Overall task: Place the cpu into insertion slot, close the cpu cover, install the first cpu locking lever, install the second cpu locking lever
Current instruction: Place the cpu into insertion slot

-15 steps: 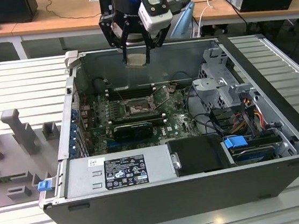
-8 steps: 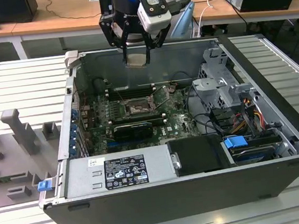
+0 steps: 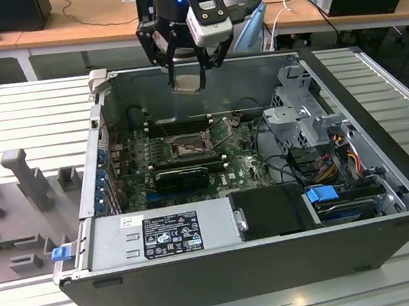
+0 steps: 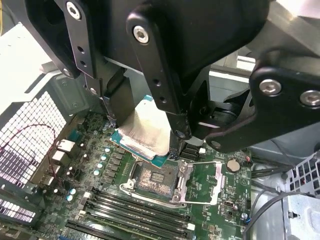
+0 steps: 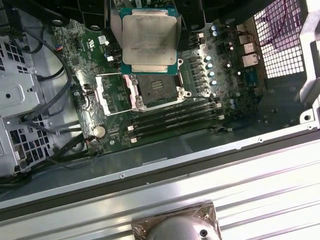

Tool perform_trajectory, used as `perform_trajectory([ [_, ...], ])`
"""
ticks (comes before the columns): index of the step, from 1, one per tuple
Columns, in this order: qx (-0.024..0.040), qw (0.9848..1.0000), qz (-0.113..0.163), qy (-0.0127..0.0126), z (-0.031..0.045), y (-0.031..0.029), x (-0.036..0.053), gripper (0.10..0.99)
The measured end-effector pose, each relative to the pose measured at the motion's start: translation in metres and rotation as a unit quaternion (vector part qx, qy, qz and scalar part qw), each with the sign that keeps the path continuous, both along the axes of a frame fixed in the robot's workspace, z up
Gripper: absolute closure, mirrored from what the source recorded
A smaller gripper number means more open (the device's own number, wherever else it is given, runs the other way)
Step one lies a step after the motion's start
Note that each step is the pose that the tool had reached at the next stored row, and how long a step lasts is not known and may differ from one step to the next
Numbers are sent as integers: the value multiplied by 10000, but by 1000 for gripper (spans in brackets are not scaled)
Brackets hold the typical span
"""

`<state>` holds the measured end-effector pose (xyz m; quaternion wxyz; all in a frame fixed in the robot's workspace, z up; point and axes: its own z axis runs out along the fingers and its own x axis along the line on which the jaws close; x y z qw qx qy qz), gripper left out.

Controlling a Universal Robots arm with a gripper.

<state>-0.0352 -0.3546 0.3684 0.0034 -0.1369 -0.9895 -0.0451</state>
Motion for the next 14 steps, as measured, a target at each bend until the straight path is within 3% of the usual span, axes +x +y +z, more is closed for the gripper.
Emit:
perform_trajectory([
  [7,-11,9992,-412,1,-4,0,0,561],
  [14,-11,9974,-724,1,-6,0,0,561],
])
